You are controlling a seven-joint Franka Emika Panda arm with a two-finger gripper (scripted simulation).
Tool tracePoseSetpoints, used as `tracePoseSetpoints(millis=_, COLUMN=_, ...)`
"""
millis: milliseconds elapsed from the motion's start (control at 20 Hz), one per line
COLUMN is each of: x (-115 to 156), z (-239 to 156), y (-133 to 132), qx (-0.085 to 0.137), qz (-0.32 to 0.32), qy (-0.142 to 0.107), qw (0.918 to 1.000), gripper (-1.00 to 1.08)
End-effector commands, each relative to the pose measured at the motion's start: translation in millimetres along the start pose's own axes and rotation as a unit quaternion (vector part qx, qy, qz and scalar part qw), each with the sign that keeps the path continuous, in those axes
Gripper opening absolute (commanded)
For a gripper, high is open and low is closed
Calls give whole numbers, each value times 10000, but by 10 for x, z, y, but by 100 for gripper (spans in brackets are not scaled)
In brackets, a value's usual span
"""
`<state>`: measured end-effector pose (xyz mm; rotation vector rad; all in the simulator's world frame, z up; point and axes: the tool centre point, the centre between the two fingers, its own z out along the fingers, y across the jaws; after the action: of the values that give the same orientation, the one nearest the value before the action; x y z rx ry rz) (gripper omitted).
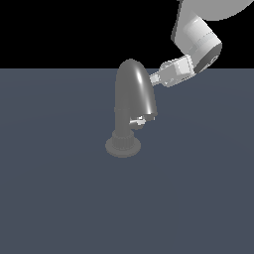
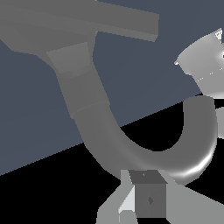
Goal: Turn on the faucet by rotating a designated handle.
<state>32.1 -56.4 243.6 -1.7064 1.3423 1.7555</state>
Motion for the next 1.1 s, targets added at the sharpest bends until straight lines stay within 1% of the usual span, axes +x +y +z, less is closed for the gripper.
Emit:
tracePoseSetpoints(millis=0, x=117, z=-5, y=-35, qx=62, qz=159, qy=-212, qw=9996, gripper=-100)
tracePoseSetpoints(millis=350, x=469, z=19, y=-108, qx=247, qz=614, qy=-810, qw=9945, gripper=-100)
tracePoseSetpoints(millis=550, x=612, z=42, y=-127, qx=323, qz=796, qy=-1047, qw=9908, gripper=-100)
tracePoseSetpoints(millis=750, x=673, z=57, y=-132, qx=357, qz=871, qy=-1147, qw=9889, gripper=-100)
tracePoseSetpoints(millis=1050, x=677, z=61, y=-132, qx=359, qz=876, qy=-1154, qw=9888, gripper=-100)
